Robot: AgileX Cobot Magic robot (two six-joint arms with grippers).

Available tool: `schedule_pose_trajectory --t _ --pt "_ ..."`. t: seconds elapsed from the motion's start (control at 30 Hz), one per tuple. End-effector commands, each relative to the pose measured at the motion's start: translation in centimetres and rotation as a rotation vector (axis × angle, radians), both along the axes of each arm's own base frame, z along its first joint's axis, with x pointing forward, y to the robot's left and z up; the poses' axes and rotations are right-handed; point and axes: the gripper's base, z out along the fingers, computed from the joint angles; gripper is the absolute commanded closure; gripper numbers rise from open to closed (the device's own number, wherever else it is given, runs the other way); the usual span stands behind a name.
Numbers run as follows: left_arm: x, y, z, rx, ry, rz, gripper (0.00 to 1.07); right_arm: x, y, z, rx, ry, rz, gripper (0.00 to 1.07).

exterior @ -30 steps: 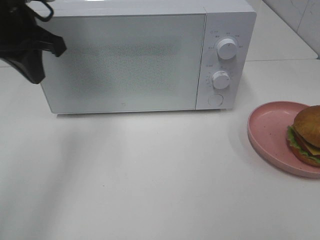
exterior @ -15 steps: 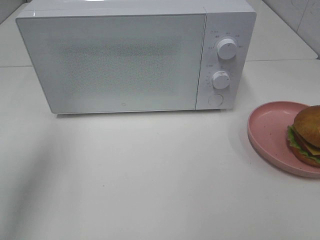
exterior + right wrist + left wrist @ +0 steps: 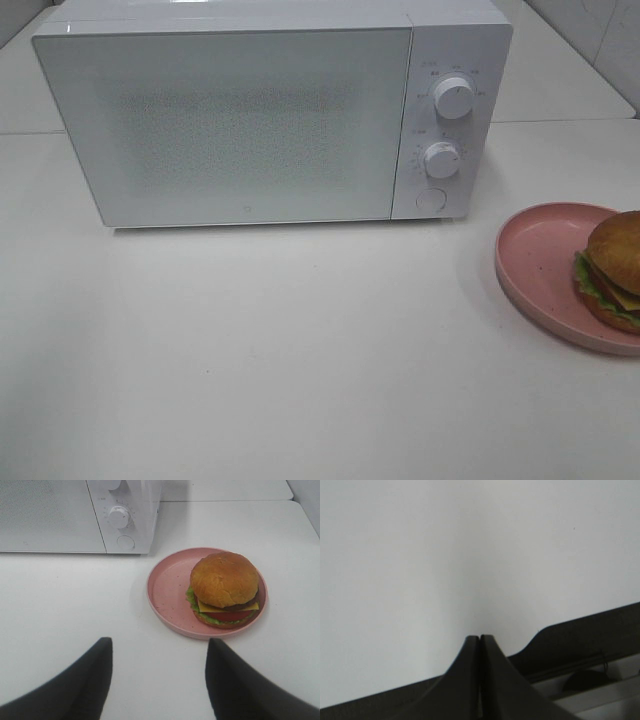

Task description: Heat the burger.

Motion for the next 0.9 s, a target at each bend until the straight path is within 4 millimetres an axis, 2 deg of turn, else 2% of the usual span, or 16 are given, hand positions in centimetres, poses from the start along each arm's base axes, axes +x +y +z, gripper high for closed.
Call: schedule_pose_trajectory --t 0.03,0.07,0.1,0.17,0.2,0.33,0.37,0.53,0.9 --pt "-1.7 0.4 0.0 -0.025 -0.126 -0.022 1.07 -0.2 0.0 0.0 -0.002 -0.026 -0.008 0.52" --pt "-2.3 0.5 0.0 -0.029 -0.167 -0.031 1.07 -0.2 0.0 0.0 -0.002 -0.026 -0.008 0.52" --pt "-3.7 0.7 -0.1 -0.045 -0.258 -0.052 1.07 -0.2 0.0 0.0 -0.002 -0.027 -0.008 0.52" --pt "-4.2 0.8 -0.3 -0.053 -0.286 -0.057 1.07 -0.2 0.0 0.0 -0.002 -0.027 -0.008 0.52" --pt "-5.5 1.1 -0.5 -0.063 -0.352 -0.066 1.07 -0.2 0.0 0.0 -0.002 -0.027 -0.008 0.52" --pt "-6.9 1.5 -1.1 -0.073 -0.427 -0.066 1.07 -0.2 0.0 0.0 -0.002 -0.027 -0.008 0.52" --pt "-7.4 1.6 -1.9 -0.08 -0.462 -0.064 1.07 -0.2 0.0 0.0 -0.002 -0.027 -0.008 0.52" --pt "-7.9 1.8 -2.2 -0.101 -0.562 -0.056 1.07 -0.2 0.0 0.0 -0.001 -0.027 -0.007 0.52" --pt "-8.0 1.7 -2.2 -0.112 -0.563 -0.059 1.07 -0.2 0.0 0.0 -0.001 -0.027 -0.007 0.52"
